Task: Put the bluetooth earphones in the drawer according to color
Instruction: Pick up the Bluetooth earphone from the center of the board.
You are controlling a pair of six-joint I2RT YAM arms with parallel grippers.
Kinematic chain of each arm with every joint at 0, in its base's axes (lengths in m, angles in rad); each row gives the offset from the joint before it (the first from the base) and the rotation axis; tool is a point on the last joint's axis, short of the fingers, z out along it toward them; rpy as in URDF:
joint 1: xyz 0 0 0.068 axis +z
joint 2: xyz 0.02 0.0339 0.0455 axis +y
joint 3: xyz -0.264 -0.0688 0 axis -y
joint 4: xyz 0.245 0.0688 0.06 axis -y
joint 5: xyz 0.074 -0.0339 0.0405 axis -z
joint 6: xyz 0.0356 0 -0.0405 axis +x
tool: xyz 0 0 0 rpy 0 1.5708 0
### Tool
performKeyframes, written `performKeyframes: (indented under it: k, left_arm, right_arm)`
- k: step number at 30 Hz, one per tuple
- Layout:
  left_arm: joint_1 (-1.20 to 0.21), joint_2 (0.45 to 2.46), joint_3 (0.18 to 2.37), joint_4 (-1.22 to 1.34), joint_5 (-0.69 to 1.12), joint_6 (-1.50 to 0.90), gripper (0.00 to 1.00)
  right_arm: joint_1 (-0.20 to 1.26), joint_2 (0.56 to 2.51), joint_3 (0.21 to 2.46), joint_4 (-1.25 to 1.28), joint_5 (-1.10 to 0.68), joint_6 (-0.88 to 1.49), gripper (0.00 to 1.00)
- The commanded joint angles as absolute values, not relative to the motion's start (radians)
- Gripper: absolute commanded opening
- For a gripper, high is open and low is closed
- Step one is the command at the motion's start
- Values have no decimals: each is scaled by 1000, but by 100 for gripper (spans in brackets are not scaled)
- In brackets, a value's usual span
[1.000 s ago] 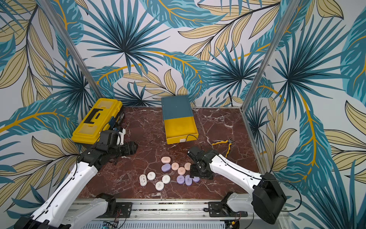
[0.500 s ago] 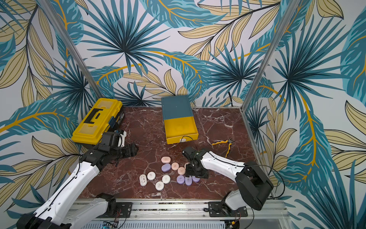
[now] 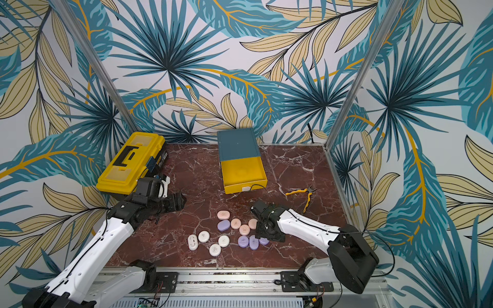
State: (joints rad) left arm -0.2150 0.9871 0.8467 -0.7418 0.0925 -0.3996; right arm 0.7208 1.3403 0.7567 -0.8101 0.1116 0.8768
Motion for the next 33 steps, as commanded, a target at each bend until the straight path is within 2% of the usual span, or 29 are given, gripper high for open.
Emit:
performKeyframes:
  k: [1, 7, 20, 26, 33]
  left_arm:
    - [-205, 973, 820, -742, 93, -386, 86]
    - [-204, 974, 823, -744, 95, -385, 86]
    - [-203, 979, 834, -753, 97, -375, 86]
    - [-203, 986, 836, -749, 98, -374, 86]
    - [-203, 985, 830, -744, 108, -379, 86]
  right_arm:
    - [718, 1333, 741, -831, 131, 904, 77]
    - [719, 1378, 747, -816, 86, 885, 75]
    - [735, 1468, 767, -776, 28, 873, 79]
    - [738, 1459, 771, -764, 48, 869, 68]
    - [738, 1499, 785, -768, 87, 865, 73]
